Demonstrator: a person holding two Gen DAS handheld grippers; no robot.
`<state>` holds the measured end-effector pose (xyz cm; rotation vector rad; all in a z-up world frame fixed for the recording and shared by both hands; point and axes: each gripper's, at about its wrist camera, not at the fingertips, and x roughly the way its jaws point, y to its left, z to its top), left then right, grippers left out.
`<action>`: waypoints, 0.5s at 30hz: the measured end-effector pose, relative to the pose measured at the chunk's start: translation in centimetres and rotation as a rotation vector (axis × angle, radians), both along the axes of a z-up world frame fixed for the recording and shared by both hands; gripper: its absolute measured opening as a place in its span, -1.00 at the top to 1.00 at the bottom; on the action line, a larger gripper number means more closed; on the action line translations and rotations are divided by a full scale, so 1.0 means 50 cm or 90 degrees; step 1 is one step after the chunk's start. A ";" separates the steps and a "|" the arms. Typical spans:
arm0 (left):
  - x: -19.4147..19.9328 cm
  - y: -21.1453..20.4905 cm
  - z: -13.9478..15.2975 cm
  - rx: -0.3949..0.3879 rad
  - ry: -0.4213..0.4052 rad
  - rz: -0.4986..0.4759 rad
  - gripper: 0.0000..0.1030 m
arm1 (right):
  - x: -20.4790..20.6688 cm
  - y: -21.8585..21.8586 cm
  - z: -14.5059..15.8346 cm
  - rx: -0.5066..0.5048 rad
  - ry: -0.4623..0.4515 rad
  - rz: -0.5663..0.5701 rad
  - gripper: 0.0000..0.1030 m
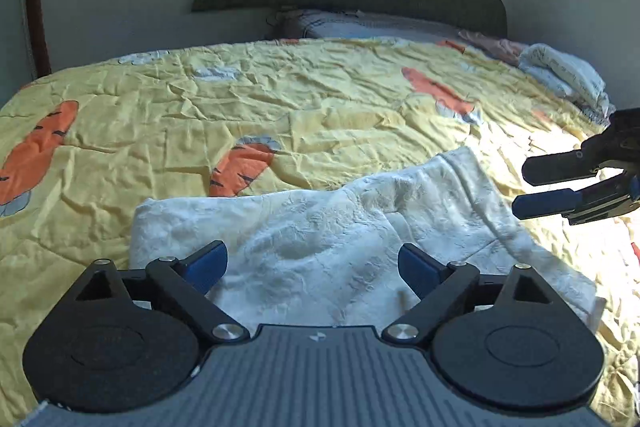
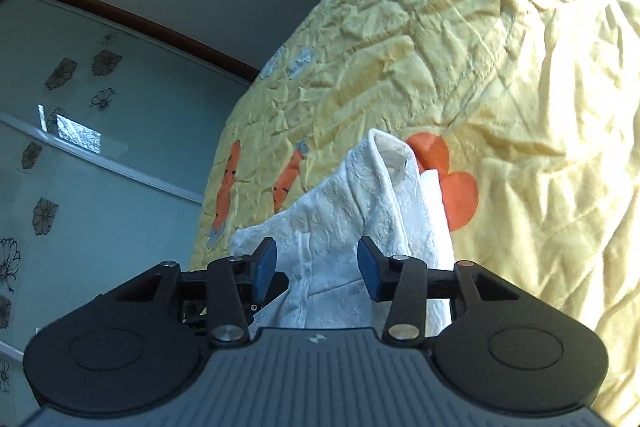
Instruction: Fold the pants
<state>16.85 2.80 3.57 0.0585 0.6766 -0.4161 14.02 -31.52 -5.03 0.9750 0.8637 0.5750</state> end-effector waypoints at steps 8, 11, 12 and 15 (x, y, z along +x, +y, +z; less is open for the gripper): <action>-0.139 0.080 0.030 -0.074 -0.039 0.055 -0.89 | -0.068 -0.036 -0.038 0.052 0.044 0.052 0.14; -0.155 0.087 0.025 -0.087 -0.024 0.059 -0.89 | -0.072 -0.047 -0.045 0.053 0.052 0.035 0.14; -0.158 0.087 0.023 -0.090 -0.016 0.058 -0.89 | -0.072 -0.048 -0.045 0.040 0.055 0.032 0.14; -0.171 0.083 0.014 -0.095 0.002 0.051 -0.89 | -0.073 -0.045 -0.054 0.038 0.065 0.039 0.14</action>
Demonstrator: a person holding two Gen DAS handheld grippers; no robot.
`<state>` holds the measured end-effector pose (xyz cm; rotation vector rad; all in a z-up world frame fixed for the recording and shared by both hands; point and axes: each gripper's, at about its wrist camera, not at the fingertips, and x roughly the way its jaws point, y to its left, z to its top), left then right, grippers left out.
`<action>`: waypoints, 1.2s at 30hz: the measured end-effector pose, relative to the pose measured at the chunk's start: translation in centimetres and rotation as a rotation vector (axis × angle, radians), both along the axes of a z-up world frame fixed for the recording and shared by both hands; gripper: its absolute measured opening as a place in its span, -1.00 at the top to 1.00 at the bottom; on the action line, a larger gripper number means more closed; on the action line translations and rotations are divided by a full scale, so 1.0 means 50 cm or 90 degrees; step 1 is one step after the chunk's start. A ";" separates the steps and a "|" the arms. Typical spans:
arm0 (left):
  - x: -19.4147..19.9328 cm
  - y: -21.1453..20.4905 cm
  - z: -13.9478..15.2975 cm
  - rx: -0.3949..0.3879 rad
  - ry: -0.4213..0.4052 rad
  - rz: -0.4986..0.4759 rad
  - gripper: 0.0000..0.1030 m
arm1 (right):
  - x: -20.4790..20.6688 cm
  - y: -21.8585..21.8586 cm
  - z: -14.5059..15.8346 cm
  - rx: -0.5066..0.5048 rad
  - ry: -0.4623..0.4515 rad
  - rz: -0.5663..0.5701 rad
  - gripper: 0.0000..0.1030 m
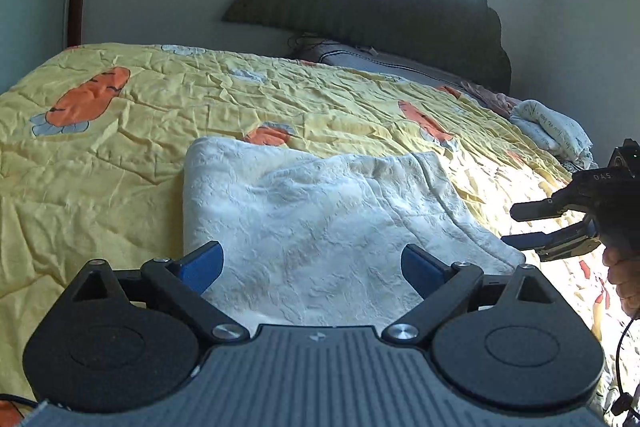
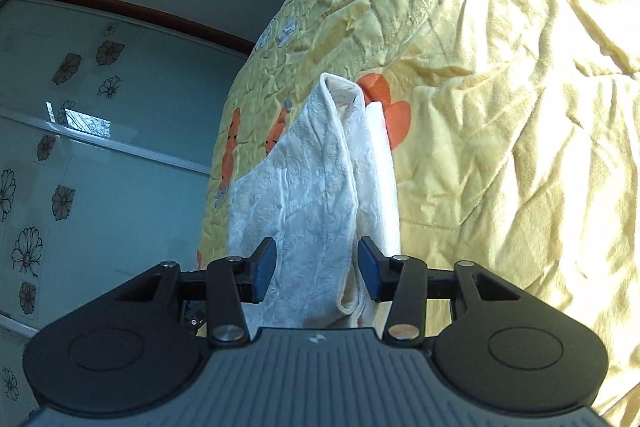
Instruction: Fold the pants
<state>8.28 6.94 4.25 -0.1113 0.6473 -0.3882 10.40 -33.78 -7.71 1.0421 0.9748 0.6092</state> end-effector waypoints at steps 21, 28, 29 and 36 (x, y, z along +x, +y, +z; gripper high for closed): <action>-0.038 -0.074 -0.060 0.079 0.013 -0.065 -0.98 | -0.027 0.006 -0.048 -0.007 0.000 -0.020 0.88; -0.010 -0.035 0.003 0.025 0.038 -0.020 -0.97 | 0.012 -0.009 0.029 -0.086 -0.045 -0.067 0.50; 0.000 -0.034 0.013 0.021 0.035 -0.004 -0.97 | 0.023 -0.003 0.042 -0.098 -0.060 -0.091 0.50; 0.170 -0.108 0.033 0.076 0.003 -0.046 -0.98 | 0.158 0.157 0.087 -0.081 -0.095 -0.019 0.28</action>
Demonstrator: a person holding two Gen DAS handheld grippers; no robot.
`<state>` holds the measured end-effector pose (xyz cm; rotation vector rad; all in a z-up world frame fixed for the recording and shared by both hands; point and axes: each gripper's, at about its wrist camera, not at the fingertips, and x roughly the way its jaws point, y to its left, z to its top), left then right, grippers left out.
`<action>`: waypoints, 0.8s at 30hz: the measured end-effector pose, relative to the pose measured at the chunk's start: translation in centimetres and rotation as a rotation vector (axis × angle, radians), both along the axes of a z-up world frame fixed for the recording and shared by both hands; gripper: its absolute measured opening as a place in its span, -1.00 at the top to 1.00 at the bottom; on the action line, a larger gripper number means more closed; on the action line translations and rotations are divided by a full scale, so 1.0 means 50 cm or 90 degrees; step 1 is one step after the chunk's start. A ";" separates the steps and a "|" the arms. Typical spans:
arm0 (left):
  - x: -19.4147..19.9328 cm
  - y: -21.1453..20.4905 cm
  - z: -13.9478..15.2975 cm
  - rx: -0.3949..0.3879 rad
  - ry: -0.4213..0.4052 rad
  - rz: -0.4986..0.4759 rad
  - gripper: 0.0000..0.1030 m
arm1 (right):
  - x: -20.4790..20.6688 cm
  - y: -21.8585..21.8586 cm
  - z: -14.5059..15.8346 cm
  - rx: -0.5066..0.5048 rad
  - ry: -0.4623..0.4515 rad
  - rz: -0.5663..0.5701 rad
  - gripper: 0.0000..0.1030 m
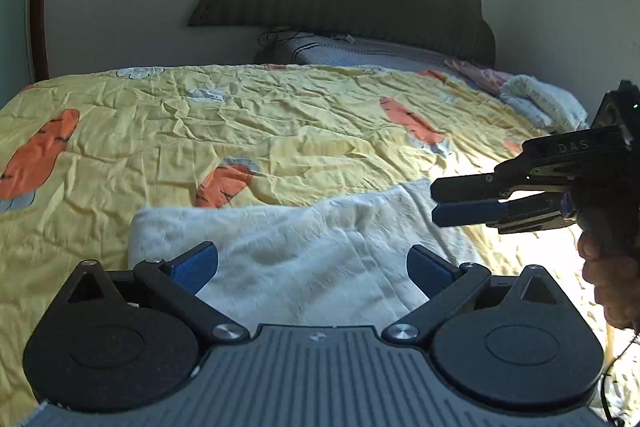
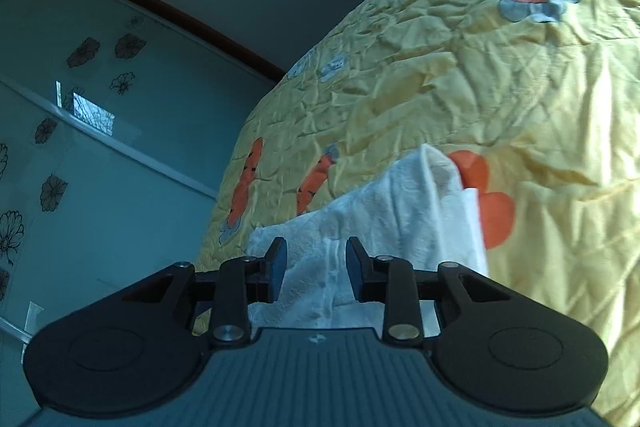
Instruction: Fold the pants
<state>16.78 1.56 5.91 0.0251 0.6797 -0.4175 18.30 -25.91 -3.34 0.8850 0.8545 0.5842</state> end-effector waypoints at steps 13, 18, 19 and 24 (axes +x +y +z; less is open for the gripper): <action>0.088 0.010 -0.077 0.067 0.054 0.076 -0.92 | -0.053 -0.017 -0.054 -0.047 0.049 -0.078 0.57; -0.051 0.043 -0.031 0.026 0.046 0.088 -1.00 | -0.179 0.002 -0.005 -0.144 -0.050 0.001 0.31; -0.069 0.047 -0.039 0.022 0.059 0.089 -1.00 | -0.196 0.008 -0.017 -0.163 -0.045 0.014 0.16; -0.121 0.033 -0.100 0.077 0.016 0.107 -0.99 | -0.229 0.004 -0.067 -0.145 -0.105 0.010 0.16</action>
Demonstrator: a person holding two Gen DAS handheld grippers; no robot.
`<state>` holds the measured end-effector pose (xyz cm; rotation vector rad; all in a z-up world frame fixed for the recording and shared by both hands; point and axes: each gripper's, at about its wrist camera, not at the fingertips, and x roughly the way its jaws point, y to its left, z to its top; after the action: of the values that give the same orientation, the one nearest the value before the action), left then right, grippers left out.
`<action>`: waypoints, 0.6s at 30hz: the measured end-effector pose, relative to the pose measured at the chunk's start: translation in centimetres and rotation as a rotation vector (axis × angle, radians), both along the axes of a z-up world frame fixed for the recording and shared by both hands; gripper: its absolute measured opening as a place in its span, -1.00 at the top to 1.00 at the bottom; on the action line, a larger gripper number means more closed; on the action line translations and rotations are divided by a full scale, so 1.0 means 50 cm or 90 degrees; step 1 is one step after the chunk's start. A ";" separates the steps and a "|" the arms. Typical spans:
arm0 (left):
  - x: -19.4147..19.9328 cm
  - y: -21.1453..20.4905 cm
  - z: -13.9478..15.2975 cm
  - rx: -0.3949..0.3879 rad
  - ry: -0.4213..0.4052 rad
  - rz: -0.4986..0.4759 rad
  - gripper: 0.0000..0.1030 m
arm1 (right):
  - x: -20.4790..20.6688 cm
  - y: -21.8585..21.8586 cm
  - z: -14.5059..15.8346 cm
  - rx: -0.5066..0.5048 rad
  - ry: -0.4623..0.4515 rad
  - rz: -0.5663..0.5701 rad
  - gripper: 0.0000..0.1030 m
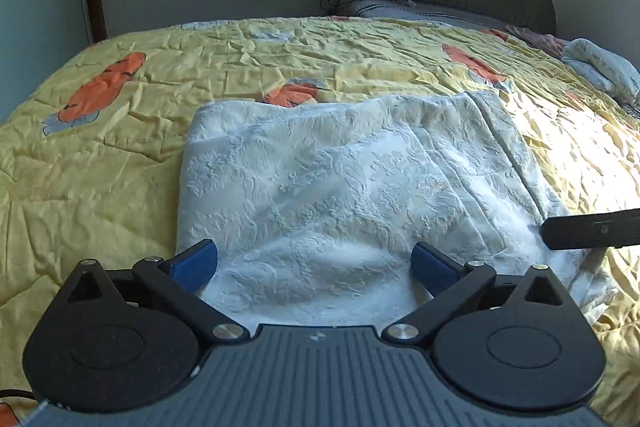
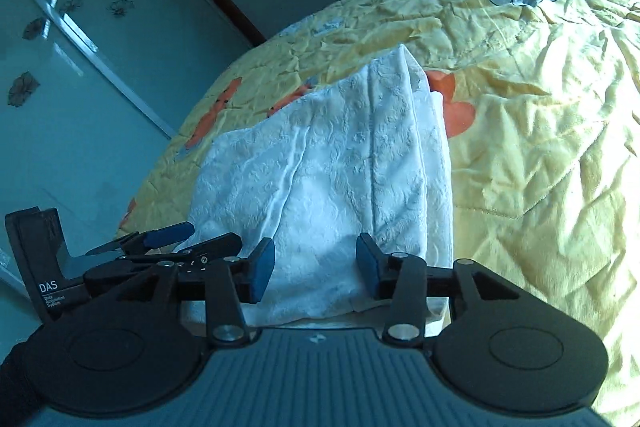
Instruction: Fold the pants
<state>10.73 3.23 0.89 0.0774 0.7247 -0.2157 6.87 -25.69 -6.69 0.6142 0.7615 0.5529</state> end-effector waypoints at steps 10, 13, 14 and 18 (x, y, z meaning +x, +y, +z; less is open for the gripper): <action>-0.004 0.059 0.041 -0.034 0.059 0.055 -0.99 | 0.086 -0.115 0.009 0.130 0.096 -0.073 -0.51; 0.011 0.086 0.033 -0.038 0.087 0.092 -0.98 | 0.132 -0.115 -0.017 0.087 0.131 -0.070 -0.51; 0.016 0.094 0.030 -0.059 0.101 0.095 -0.98 | 0.141 -0.111 -0.023 0.082 0.134 -0.064 -0.51; 0.045 0.146 0.024 -0.254 0.147 0.076 -0.97 | 0.179 -0.105 -0.048 0.146 0.141 -0.032 -0.52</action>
<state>12.99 10.55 2.12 -0.3748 0.9005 -0.2541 15.82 -30.95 -9.06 0.9156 0.8950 0.5345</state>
